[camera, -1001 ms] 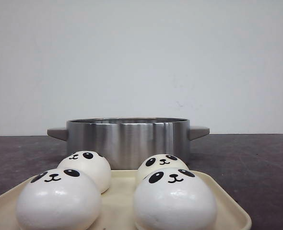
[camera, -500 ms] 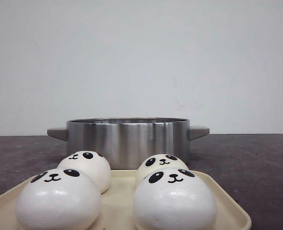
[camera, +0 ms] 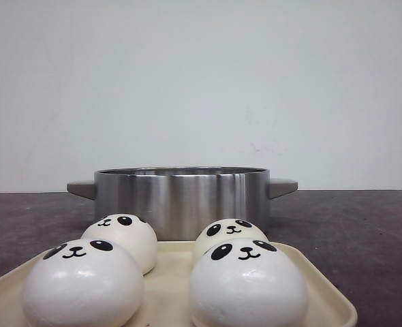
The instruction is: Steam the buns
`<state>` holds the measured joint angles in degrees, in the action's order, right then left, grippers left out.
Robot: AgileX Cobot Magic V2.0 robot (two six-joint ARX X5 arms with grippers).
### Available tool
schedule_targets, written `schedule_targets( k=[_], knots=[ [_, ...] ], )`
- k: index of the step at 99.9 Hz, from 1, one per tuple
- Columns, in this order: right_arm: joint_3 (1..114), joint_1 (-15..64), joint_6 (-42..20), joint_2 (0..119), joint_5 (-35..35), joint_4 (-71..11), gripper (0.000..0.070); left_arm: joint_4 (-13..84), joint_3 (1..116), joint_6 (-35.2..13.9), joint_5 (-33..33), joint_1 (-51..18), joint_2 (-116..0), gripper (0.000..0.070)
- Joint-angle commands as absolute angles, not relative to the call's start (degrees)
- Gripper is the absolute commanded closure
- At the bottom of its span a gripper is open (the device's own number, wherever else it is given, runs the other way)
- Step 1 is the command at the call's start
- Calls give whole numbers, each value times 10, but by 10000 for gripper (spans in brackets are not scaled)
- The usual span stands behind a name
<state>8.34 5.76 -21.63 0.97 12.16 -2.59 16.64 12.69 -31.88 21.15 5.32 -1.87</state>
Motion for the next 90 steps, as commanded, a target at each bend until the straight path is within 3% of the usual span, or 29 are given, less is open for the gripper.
schedule_targets(
  k=[1, 11, 26, 42, 60, 66, 76, 81, 90],
  knots=[
    [154, 59, -229, 22, 142, -71, 694, 210, 183, -337, 247, 52, -39, 687],
    [259, 59, -194, 62, 142, -161, 694, 272, 274, -297, 253, 51, -80, 687],
    [406, 59, -130, 132, 157, -256, 694, 264, 378, -203, 253, 39, -140, 687],
    [516, 59, -87, 187, 157, -289, 694, 323, 481, -148, 255, 18, -216, 687],
    [583, 58, -79, 223, 157, -319, 694, 410, 586, -46, 220, -10, -276, 680],
    [591, 58, -79, 229, 166, -327, 695, 427, 615, -23, 192, -16, -296, 627],
    [592, 58, -83, 232, 187, -337, 687, 414, 639, -20, 165, -29, -318, 386],
    [592, 59, -83, 232, 208, -340, 603, 408, 641, -25, 165, -35, -326, 294],
    [592, 59, -92, 232, 248, -337, 303, 413, 641, -54, 168, -45, -336, 255]
  ],
)
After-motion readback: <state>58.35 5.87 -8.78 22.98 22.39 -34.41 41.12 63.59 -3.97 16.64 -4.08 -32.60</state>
